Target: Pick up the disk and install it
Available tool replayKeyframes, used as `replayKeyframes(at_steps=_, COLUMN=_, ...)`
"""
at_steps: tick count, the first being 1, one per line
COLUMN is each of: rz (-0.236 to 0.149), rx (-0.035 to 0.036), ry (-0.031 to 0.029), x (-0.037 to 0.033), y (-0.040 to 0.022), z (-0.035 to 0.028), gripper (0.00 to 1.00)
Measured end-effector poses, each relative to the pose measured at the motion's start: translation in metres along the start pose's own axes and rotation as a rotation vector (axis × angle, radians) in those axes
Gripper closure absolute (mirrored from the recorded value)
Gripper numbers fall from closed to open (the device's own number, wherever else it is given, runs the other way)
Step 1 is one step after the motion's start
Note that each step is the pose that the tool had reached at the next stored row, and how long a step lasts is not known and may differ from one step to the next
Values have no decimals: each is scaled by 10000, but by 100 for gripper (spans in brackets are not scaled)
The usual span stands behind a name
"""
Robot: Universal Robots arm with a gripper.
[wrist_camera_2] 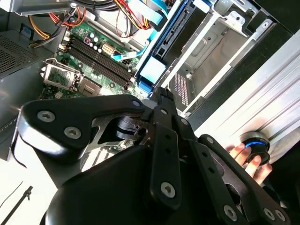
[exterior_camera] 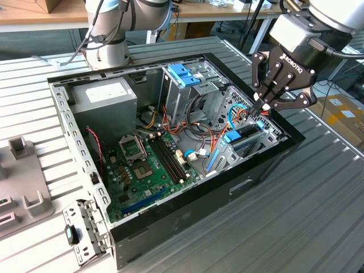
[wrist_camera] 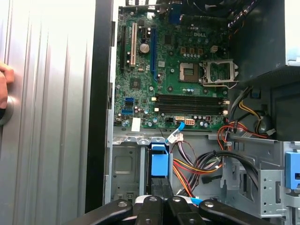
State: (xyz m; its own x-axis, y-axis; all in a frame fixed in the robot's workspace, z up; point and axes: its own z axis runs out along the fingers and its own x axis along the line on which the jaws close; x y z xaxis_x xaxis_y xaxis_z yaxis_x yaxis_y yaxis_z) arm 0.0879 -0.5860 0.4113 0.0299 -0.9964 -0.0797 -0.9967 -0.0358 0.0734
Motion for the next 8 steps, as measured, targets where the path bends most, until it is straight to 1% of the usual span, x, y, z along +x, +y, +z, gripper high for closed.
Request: replayKeyframes(at_steps=8, rz=0, rx=0, ry=0, x=-4, y=3, z=-45, gripper=89)
